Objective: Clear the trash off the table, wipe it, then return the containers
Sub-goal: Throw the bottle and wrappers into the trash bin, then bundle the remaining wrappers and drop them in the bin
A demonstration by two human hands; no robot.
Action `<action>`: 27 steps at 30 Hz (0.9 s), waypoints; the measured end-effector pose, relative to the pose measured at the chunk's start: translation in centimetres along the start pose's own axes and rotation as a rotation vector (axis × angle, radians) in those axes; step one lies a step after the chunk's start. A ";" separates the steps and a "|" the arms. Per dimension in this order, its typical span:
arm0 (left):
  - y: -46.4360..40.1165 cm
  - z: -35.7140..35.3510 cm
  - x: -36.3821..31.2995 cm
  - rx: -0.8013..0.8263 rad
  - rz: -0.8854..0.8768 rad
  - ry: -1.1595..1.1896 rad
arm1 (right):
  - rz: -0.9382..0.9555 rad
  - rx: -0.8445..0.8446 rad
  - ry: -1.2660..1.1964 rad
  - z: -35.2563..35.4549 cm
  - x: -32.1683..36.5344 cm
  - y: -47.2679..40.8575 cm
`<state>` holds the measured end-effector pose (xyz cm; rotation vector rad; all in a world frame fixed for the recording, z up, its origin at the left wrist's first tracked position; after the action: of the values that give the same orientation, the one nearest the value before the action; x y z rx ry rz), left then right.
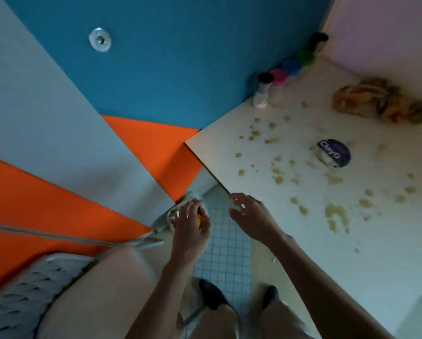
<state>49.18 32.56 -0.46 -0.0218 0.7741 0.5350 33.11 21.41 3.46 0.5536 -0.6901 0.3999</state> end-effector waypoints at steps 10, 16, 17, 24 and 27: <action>4.4 -9.3 -15.6 0.156 -0.247 -0.024 | -0.098 -0.319 -0.044 14.0 -12.2 10.7; 8.3 -17.3 -24.3 0.186 -0.257 0.006 | -0.176 -0.348 -0.059 21.1 -21.8 17.6; 8.9 -18.9 -26.2 0.182 -0.256 0.006 | -0.188 -0.345 -0.062 22.6 -23.6 18.9; 10.1 -25.1 -33.6 0.199 -0.255 -0.020 | -0.226 -0.338 -0.039 28.9 -30.4 22.4; 9.0 -27.0 -36.0 0.191 -0.257 -0.032 | -0.224 -0.347 -0.030 31.5 -32.2 22.2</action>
<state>6.01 18.41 5.72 0.0634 0.7752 0.2160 -16.34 14.70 8.94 0.3026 -0.6990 0.0585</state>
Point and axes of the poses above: each hand's wrist, its own y-axis away from the middle knuckle, its own z-axis out of the back of the hand, x = y × z, the point moved 3 cm from there along -y, towards the middle knuckle, and after that the axes turned 1 degree about -z, right-handed, at the moved point
